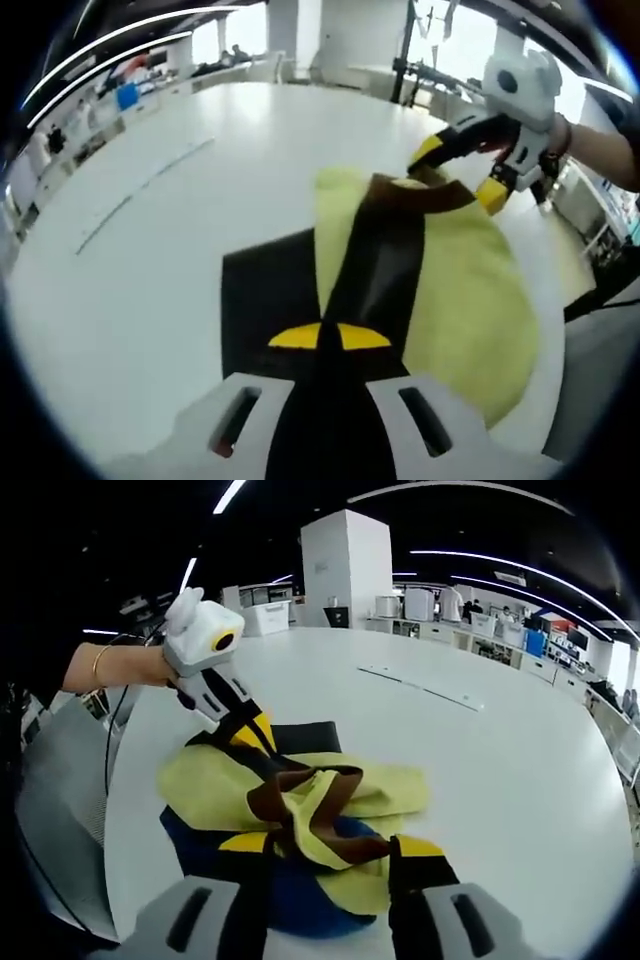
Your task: Fold the garment on the visible template until the final outline fits inside the template.
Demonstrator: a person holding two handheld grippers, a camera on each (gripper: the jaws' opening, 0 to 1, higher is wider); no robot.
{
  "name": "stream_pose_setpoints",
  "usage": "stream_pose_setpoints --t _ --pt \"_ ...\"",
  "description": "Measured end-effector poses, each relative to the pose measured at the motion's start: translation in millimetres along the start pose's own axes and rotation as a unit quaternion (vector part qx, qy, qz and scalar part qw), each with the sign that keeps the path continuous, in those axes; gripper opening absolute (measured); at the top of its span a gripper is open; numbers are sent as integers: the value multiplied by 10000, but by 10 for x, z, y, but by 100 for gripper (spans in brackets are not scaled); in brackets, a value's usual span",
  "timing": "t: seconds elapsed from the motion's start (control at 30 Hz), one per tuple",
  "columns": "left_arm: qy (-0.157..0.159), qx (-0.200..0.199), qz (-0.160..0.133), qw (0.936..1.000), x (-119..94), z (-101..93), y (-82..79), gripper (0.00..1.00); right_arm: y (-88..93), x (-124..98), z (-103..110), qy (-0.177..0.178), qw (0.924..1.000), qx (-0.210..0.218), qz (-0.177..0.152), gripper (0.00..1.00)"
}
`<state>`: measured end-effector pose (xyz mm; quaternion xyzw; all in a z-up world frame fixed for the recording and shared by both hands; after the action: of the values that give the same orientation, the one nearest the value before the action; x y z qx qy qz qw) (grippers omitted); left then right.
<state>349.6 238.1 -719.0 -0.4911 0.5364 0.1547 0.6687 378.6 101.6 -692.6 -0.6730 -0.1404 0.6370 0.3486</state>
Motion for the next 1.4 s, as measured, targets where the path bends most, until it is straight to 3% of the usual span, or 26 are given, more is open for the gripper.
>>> stream_pose_setpoints --t 0.33,0.67,1.0,1.23,1.4 --pt "-277 123 -63 9995 -38 -5 -14 0 31 -15 -7 47 10000 38 -21 27" --pt "-504 264 -449 9974 -218 -41 -98 0 21 -24 38 15 9999 -84 -81 7" --pt "-789 391 -712 9936 -344 -12 -177 0 34 -27 45 0 10000 15 -66 5" --pt "-711 399 -700 9942 -328 -24 -177 0 27 -29 49 -5 10000 36 -84 3" --pt "-819 363 -901 9919 -467 -10 -241 0 -50 -105 58 -21 9996 114 -267 1"
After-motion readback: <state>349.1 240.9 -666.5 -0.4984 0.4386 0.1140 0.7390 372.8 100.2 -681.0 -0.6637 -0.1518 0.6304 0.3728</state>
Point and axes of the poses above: the point that each gripper's makers call its tool centre point, and the gripper's own axes: x roughly forward along the fingers, z roughly to its left, y roughly out of its underside, the point moved 1 cm from there along -x, roughly backward along the fingers, and after that the axes turned 13 degrees about z, right-handed, at the moved point
